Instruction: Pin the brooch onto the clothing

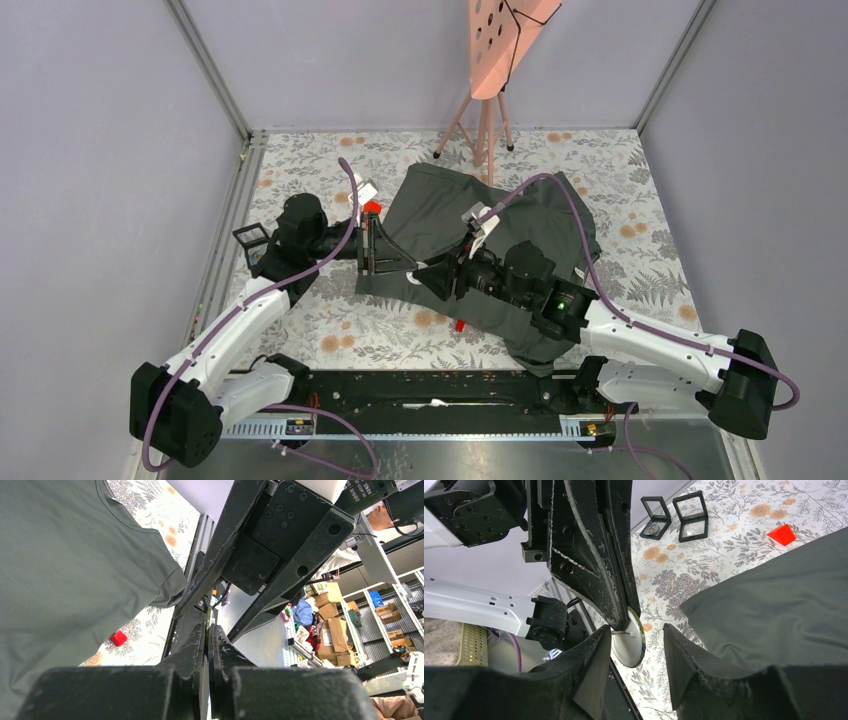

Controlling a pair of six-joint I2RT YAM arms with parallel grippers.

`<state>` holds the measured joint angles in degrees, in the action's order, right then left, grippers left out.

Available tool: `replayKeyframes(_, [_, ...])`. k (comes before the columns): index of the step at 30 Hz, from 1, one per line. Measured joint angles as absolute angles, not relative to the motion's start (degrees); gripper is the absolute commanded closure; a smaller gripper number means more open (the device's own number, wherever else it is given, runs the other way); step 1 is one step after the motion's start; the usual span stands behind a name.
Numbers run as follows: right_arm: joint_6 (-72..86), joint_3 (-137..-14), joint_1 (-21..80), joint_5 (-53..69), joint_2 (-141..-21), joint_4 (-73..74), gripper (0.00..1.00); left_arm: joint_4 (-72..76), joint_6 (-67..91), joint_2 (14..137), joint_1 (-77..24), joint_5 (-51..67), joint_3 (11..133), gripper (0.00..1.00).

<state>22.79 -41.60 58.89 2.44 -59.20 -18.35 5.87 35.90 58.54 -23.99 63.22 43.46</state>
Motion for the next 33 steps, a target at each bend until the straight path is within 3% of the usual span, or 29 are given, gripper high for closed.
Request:
replayKeyframes(14, [19.51,-41.60,61.54,-0.95,-59.40,-19.22,0.64,5.82,35.97,58.54,-24.49,62.74,43.46,1.00])
replayKeyframes(15, [19.20,-41.60,61.82,-1.48,-59.44,-19.38,0.63,5.78,35.92,58.54,-24.51,62.74,43.46,1.00])
replayKeyframes(22, [17.96,-41.54,62.11,-2.55,-59.13,-19.42,0.33,0.45,32.51,58.54,-24.82,62.30,44.60,1.00])
replayKeyframes(27, [17.54,-41.63,60.58,-0.32,-55.64,-16.16,0.38,-6.57,27.73,58.57,-24.95,62.54,47.11,1.00])
replayKeyframes(33, [18.74,-44.21,52.82,12.78,-54.57,-11.42,0.45,-9.91,25.12,58.54,-24.97,64.10,47.99,1.00])
